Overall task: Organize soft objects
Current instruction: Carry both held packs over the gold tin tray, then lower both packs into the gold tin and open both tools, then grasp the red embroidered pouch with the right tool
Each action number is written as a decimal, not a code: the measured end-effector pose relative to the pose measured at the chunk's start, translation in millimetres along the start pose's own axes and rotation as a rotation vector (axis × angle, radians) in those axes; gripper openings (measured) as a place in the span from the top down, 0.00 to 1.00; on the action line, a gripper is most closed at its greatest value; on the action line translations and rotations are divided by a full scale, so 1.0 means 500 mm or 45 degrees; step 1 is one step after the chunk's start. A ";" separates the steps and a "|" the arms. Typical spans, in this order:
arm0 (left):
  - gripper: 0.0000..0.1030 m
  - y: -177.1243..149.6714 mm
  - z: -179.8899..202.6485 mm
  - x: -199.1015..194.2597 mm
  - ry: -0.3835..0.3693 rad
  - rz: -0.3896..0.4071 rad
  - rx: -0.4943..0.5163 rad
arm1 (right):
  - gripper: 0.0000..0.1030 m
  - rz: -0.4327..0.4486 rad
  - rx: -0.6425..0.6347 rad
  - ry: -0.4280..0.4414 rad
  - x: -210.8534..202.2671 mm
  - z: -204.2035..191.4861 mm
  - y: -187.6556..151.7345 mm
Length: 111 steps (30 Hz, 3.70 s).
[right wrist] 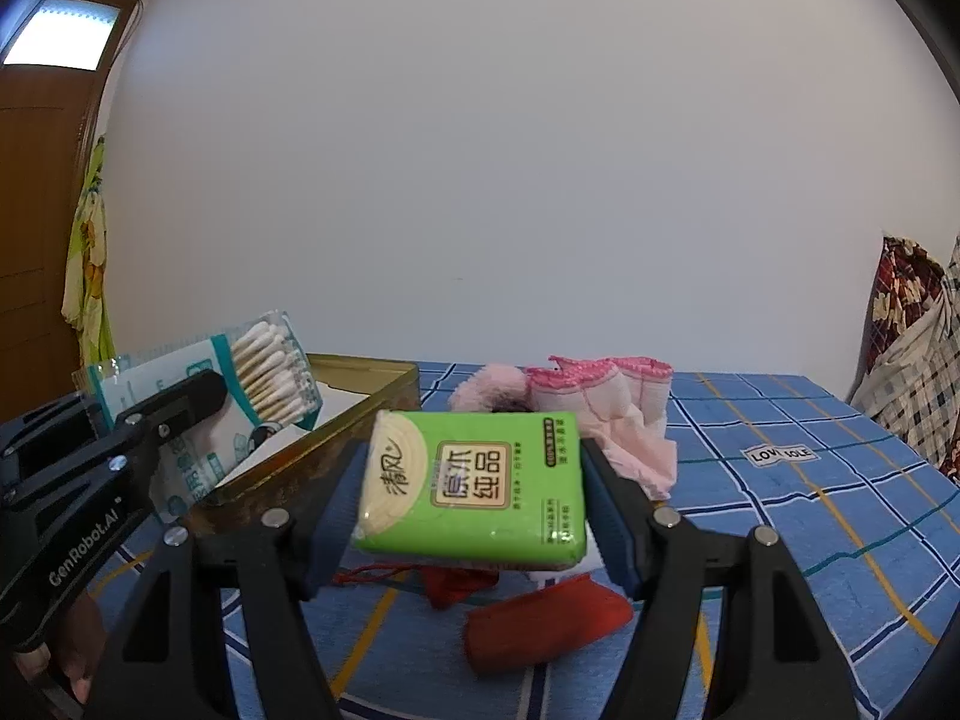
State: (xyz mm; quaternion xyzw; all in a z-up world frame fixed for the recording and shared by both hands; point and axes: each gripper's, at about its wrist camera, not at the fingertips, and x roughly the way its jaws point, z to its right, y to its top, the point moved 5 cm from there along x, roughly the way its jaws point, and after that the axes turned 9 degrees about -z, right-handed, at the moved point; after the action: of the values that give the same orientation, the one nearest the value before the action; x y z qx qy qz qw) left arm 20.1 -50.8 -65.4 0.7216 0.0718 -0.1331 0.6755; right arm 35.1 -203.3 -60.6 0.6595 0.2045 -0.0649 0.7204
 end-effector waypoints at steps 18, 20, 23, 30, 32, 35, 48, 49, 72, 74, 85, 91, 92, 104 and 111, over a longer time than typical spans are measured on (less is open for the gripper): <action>0.87 0.002 -0.075 -0.011 0.050 0.012 -0.065 | 0.32 -0.028 -0.076 0.046 0.025 -0.070 0.005; 0.87 0.001 -0.081 -0.011 0.053 0.011 -0.072 | 0.32 -0.034 -0.081 0.053 0.029 -0.077 0.005; 0.87 0.000 -0.092 -0.013 0.059 0.011 -0.080 | 0.32 -0.042 -0.080 0.063 0.032 -0.082 0.006; 0.87 -0.001 -0.112 -0.015 0.072 0.008 -0.098 | 0.32 -0.059 -0.096 0.081 0.040 -0.094 0.006; 0.87 -0.001 -0.117 -0.016 0.071 0.005 -0.101 | 0.32 -0.064 -0.100 0.088 0.041 -0.098 0.006; 0.87 -0.001 -0.122 -0.014 0.073 0.000 -0.103 | 0.32 -0.070 -0.117 0.095 0.043 -0.107 0.006; 0.87 0.006 -0.175 -0.005 0.076 -0.072 -0.104 | 0.32 -0.135 -0.167 0.196 0.066 -0.143 0.025; 0.87 0.010 -0.180 -0.003 0.072 -0.085 -0.100 | 0.32 -0.136 -0.180 0.209 0.067 -0.149 0.035; 0.87 0.121 -0.318 0.194 0.098 -0.418 -0.067 | 0.32 -0.357 -0.200 0.322 0.318 -0.200 0.199; 0.87 0.124 -0.324 0.218 0.083 -0.460 -0.073 | 0.32 -0.389 -0.205 0.314 0.347 -0.205 0.198; 0.87 0.109 -0.332 0.311 0.103 -0.641 -0.041 | 0.32 -0.515 -0.265 0.286 0.452 -0.230 0.190; 0.87 0.099 -0.334 0.337 0.113 -0.684 -0.023 | 0.32 -0.553 -0.270 0.291 0.476 -0.236 0.185; 0.87 0.099 -0.336 0.340 0.116 -0.686 -0.026 | 0.31 -0.565 -0.267 0.302 0.479 -0.236 0.184; 0.26 0.123 -0.323 0.254 0.115 -0.552 -0.090 | 0.06 -0.478 -0.251 0.341 0.376 -0.164 0.190; 0.26 0.104 -0.256 0.160 0.063 -0.438 -0.133 | 0.02 -0.415 -0.108 0.291 0.257 -0.029 0.171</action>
State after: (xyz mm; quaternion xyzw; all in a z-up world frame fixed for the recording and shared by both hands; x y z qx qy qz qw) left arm 123.6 66.1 -32.0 0.6657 0.2178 -0.2250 0.6773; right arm 179.8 -156.0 -31.4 0.5898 0.3917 -0.0966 0.6995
